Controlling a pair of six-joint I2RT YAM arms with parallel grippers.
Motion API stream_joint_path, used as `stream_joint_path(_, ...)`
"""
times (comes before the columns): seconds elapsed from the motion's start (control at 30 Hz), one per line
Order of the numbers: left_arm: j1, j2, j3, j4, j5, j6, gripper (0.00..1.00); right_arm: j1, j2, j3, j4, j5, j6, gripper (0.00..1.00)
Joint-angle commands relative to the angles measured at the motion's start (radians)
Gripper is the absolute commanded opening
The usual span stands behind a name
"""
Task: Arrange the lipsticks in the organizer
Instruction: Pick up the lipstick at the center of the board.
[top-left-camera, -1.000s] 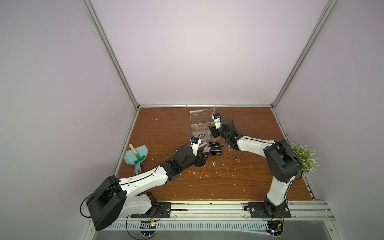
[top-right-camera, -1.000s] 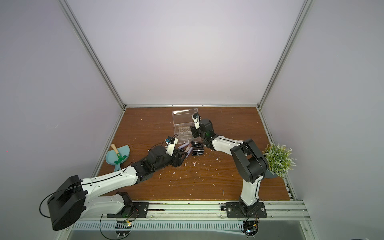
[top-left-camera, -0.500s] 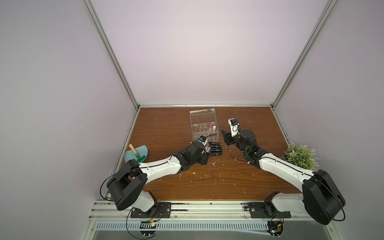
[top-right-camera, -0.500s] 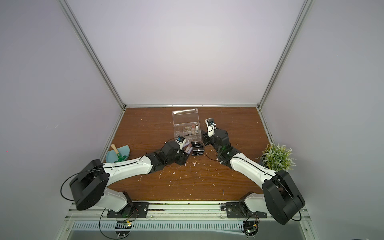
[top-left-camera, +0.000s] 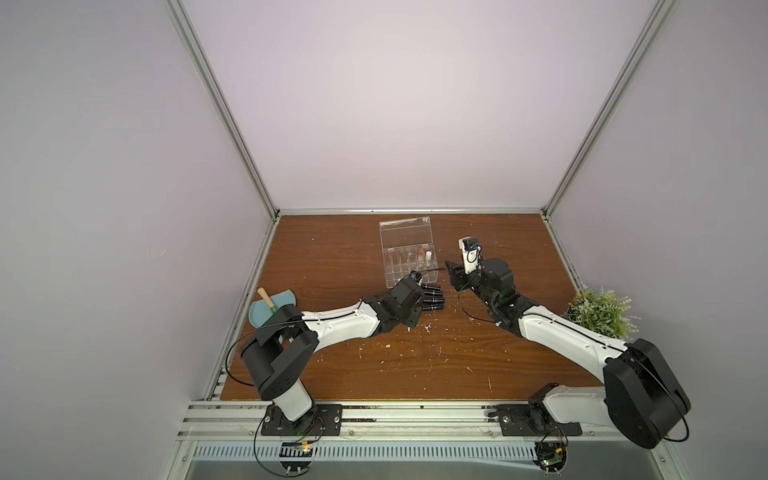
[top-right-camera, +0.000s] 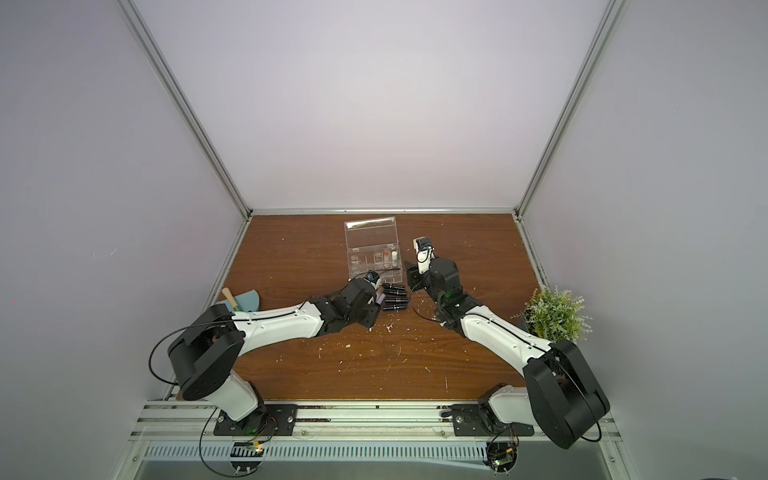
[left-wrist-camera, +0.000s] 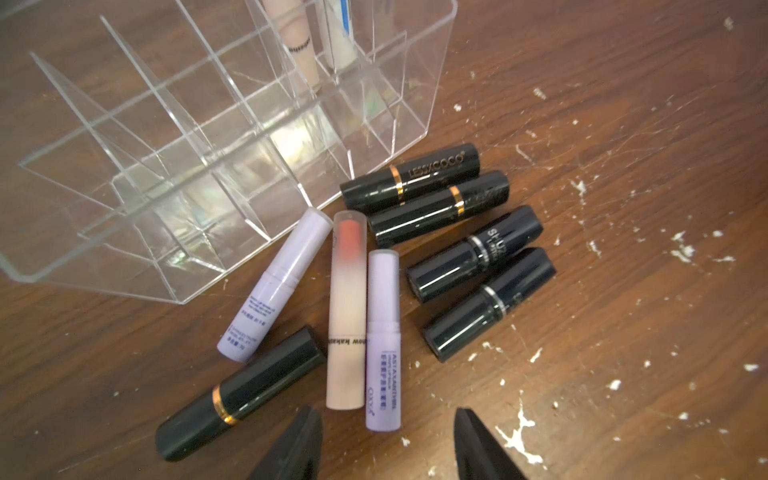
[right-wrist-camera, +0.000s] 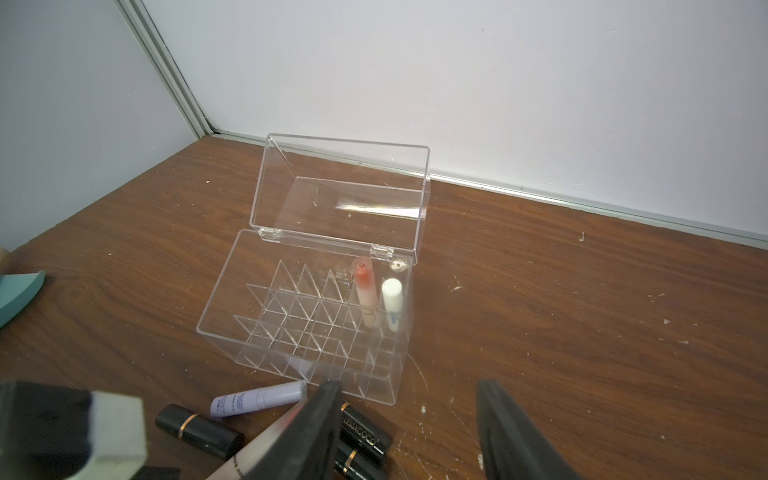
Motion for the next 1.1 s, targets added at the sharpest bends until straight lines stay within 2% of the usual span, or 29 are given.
stream_joint_path(0.0,-0.009,0.032,0.025,-0.072,-0.031,-0.003,0.59,-0.007,-0.033,0.009,0.023,-0.003,0.017,0.58)
stream_joint_path(0.4,-0.013,0.091,0.080,-0.095,-0.022,0.012,0.61,-0.013,-0.035,0.009,0.025,-0.013,0.023,0.58)
stream_joint_path(0.8,-0.022,0.123,0.115,-0.116,-0.002,0.020,0.56,-0.021,-0.034,0.011,0.018,-0.018,0.028,0.57)
stream_joint_path(1.07,-0.022,0.164,0.113,-0.094,0.031,0.017,0.56,-0.025,-0.032,0.014,0.012,-0.017,0.028,0.57)
